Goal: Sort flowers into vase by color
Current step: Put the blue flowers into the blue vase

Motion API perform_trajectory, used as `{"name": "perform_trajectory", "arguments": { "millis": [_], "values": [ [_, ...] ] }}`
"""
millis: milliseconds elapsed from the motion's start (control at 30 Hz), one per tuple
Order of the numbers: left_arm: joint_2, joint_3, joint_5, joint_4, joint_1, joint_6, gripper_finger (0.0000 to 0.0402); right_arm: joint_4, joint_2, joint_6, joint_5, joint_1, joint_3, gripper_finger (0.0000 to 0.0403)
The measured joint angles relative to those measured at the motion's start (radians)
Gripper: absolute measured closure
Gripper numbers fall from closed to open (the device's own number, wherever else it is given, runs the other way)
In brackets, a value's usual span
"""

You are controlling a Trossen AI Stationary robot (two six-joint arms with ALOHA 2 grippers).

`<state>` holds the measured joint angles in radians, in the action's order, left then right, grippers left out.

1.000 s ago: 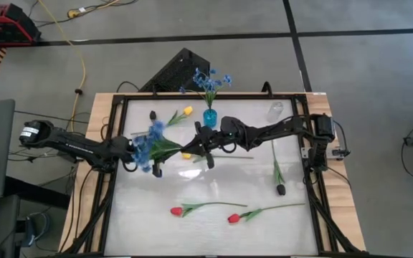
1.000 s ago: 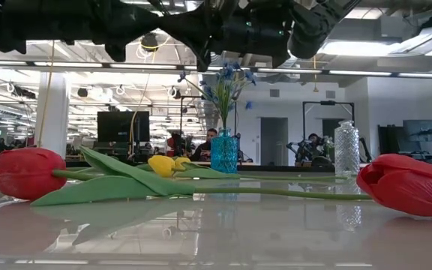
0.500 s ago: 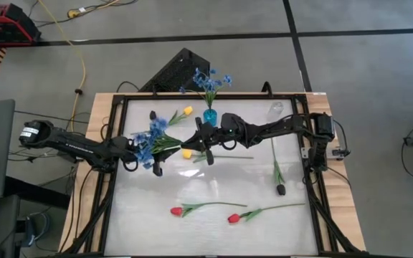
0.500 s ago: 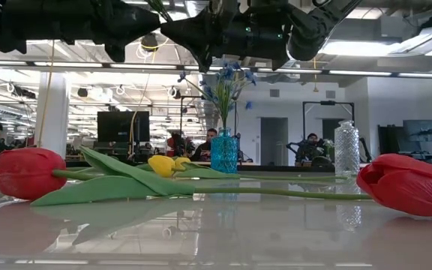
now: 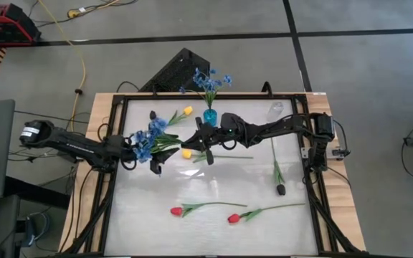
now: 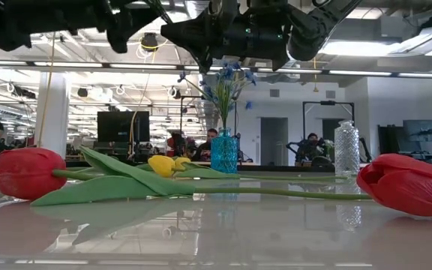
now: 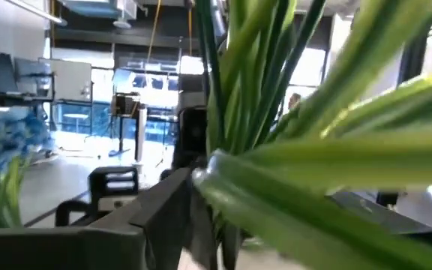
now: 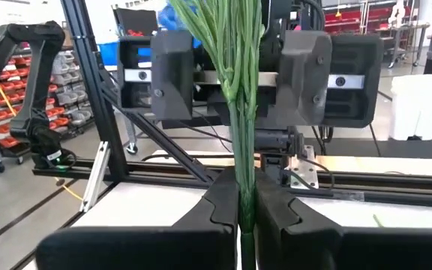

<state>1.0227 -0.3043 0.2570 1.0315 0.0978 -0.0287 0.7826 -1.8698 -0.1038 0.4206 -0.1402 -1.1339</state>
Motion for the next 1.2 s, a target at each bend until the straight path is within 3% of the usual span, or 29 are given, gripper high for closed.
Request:
{"name": "perform_trajectory", "arguments": {
  "millis": [167, 300, 467, 600, 767, 933, 1200],
  "values": [
    [0.051, -0.063, 0.018, -0.023, 0.0, 0.023, 0.0184, 0.003, 0.0, 0.004, 0.0, 0.0, 0.0, 0.0358],
    [0.104, -0.108, 0.042, -0.031, 0.0, 0.027, 0.0211, -0.003, 0.0, 0.006, 0.0, 0.002, 0.0, 0.0357],
    [0.139, -0.155, 0.064, -0.076, 0.0, 0.006, 0.0308, -0.016, 0.0, -0.099, 0.019, 0.008, 0.0, 0.0349],
    [0.121, -0.194, 0.065, -0.178, 0.0, -0.046, 0.0388, -0.026, 0.0, -0.026, 0.04, 0.007, 0.0, 0.0342],
    [0.08, -0.266, 0.062, -0.394, 0.0, -0.126, 0.0398, -0.042, 0.0, 0.063, 0.082, 0.013, 0.0, 0.0321],
    [0.063, -0.36, 0.045, -0.663, 0.0, -0.178, 0.0399, -0.053, 0.0, 0.083, 0.106, 0.016, 0.0, 0.0266],
    [0.075, -0.384, 0.045, -0.728, -0.009, -0.202, 0.0399, -0.049, 0.0, 0.078, 0.106, 0.016, 0.0, 0.0181]
  ]
}}
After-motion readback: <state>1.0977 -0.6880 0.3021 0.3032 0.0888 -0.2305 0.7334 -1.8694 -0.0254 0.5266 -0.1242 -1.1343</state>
